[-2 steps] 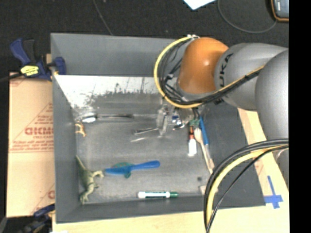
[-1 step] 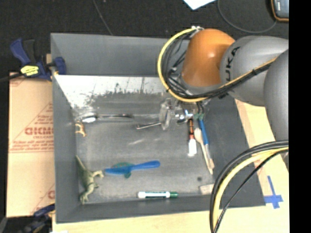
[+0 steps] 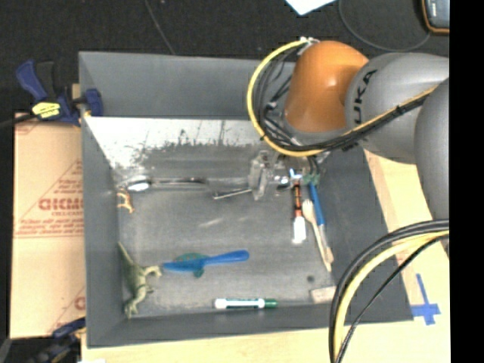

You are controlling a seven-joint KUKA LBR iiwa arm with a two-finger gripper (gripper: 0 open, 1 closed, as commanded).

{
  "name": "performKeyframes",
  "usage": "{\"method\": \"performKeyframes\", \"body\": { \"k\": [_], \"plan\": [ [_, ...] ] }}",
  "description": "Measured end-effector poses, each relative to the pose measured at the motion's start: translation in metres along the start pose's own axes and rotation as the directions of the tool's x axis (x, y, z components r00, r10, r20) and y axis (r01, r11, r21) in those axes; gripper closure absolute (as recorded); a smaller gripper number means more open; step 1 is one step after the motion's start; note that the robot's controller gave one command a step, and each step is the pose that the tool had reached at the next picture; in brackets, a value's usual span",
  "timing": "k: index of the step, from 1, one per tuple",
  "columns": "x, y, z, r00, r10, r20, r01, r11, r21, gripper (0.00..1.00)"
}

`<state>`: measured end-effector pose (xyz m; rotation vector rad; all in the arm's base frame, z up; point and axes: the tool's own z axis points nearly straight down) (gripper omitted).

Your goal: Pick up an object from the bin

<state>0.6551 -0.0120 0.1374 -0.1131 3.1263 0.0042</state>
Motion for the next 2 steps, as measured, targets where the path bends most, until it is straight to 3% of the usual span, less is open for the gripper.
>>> {"method": "performKeyframes", "body": {
  "k": [1,2],
  "plan": [
    [-0.001,0.0,-0.007,1.0,0.001,0.001,-0.001,1.0,0.0,1.0],
    [-0.003,0.0,-0.027,1.0,0.002,0.013,-0.002,1.0,0.0,1.0]
  ]
}}
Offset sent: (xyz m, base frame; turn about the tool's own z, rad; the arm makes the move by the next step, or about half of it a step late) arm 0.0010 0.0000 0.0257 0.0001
